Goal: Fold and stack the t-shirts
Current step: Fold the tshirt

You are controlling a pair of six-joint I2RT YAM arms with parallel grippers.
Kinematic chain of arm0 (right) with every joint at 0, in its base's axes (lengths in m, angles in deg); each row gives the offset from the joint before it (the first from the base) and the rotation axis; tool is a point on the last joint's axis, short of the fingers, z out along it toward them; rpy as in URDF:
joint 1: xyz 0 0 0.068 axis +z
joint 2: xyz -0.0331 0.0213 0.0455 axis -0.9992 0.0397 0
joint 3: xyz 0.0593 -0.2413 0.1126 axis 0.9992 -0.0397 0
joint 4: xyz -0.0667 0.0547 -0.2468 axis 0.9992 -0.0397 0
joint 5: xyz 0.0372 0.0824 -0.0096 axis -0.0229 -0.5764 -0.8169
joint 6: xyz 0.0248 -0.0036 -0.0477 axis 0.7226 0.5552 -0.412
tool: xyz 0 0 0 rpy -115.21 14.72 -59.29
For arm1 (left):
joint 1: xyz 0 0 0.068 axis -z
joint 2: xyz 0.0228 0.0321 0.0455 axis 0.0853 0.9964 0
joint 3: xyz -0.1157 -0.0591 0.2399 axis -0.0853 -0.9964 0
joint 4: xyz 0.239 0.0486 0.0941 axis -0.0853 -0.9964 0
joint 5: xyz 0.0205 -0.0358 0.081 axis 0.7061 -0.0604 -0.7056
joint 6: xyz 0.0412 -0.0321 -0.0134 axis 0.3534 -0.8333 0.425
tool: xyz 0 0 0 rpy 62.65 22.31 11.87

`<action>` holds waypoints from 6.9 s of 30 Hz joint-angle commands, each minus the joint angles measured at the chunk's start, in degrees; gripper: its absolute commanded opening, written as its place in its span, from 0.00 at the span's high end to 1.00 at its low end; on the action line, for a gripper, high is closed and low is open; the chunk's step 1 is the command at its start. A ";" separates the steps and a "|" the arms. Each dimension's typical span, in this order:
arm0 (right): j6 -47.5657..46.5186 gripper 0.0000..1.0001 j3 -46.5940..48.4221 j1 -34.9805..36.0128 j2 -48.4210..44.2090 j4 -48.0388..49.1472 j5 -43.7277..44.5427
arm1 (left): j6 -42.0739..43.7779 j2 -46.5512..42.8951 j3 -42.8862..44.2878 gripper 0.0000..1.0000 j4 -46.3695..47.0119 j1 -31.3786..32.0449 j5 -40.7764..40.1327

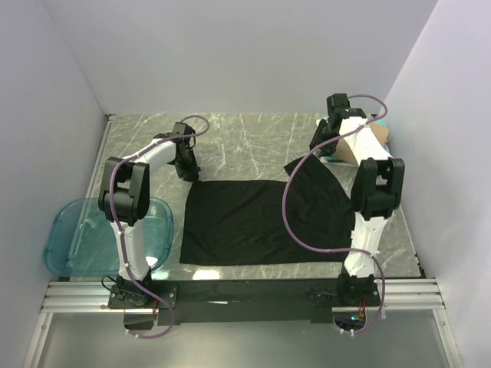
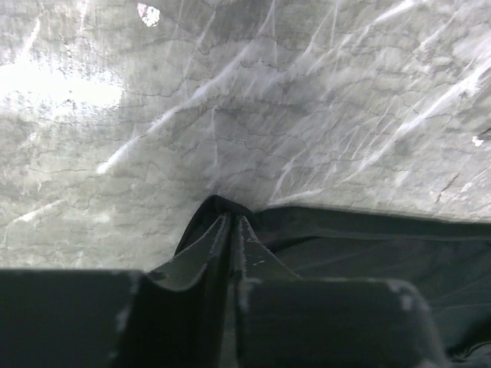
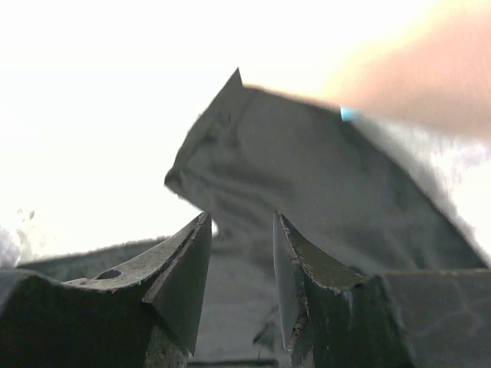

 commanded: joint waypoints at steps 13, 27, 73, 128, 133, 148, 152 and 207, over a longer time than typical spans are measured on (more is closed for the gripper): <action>-6.11 0.56 14.53 -0.35 15.41 2.98 6.77 | -3.11 -1.33 -0.62 0.99 -1.58 1.03 -1.22; -9.97 0.57 6.71 -0.26 14.80 13.44 5.46 | -2.50 -0.45 0.79 0.99 -3.42 1.03 -1.13; -16.31 1.00 9.17 1.50 12.69 9.92 9.06 | -1.53 -2.12 -0.01 0.99 -4.12 0.94 -3.51; -9.63 1.00 -25.36 -1.93 -23.95 8.60 7.39 | 5.42 -15.21 -7.47 1.00 0.10 0.76 -3.41; -9.10 1.00 -30.28 -1.93 -28.08 8.08 8.89 | 2.96 -18.37 -9.93 0.99 -1.58 0.76 -6.06; -7.34 1.00 -37.76 -1.93 -36.35 4.39 10.12 | -1.61 -26.81 -18.72 0.99 -1.49 3.22 -4.47; -7.43 1.00 -39.60 -1.93 -38.10 3.68 10.73 | -2.76 -28.75 -20.13 1.00 -1.84 4.36 -4.91; -7.87 0.49 -34.16 2.11 -16.49 15.19 -1.39 | -11.46 -16.10 -14.07 0.58 3.08 9.82 0.54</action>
